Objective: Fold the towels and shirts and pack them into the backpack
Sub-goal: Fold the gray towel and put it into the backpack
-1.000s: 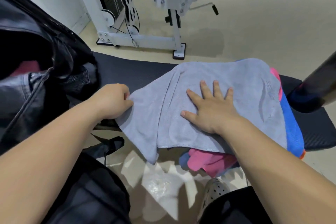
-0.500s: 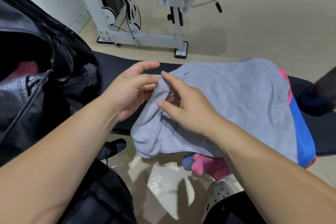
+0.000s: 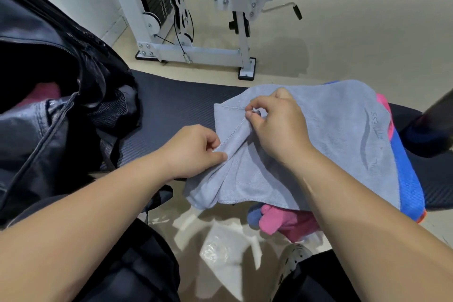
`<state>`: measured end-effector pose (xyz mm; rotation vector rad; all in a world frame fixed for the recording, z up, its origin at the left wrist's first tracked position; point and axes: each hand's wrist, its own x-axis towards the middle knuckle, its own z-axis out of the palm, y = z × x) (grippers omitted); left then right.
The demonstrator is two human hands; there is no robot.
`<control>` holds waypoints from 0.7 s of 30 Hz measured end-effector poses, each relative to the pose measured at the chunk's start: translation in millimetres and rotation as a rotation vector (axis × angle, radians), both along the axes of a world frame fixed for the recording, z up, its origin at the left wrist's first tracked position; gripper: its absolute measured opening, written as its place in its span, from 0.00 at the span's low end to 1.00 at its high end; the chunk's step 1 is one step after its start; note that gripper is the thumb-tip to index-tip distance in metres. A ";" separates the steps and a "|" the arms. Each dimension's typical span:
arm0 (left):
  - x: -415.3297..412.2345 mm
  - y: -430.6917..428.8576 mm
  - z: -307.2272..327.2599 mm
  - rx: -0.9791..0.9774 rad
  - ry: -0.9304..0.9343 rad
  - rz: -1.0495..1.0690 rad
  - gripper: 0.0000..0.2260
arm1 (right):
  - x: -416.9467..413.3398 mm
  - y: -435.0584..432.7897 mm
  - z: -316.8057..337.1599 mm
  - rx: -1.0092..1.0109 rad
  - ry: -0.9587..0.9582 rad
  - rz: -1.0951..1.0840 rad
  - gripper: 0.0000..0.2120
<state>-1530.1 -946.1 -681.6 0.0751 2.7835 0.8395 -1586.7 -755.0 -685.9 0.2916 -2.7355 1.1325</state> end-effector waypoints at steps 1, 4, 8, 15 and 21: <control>1.4 0.0 2.3 -0.009 0.017 -0.002 0.11 | -0.9 3.1 0.6 0.005 -0.015 -0.003 0.04; 6.2 -7.4 13.0 0.024 0.058 0.034 0.13 | -1.8 9.6 2.5 -0.066 -0.072 -0.004 0.05; 26.4 -28.1 21.1 0.172 -0.150 0.022 0.09 | 3.5 0.6 10.0 -0.253 -0.224 0.034 0.06; 38.8 -71.9 50.9 0.180 -0.149 0.135 0.14 | -18.5 -32.3 61.9 -0.634 -0.405 -0.022 0.02; 41.9 -83.3 57.7 0.178 0.089 0.417 0.15 | -49.6 -73.3 72.9 -0.561 -0.628 -0.048 0.07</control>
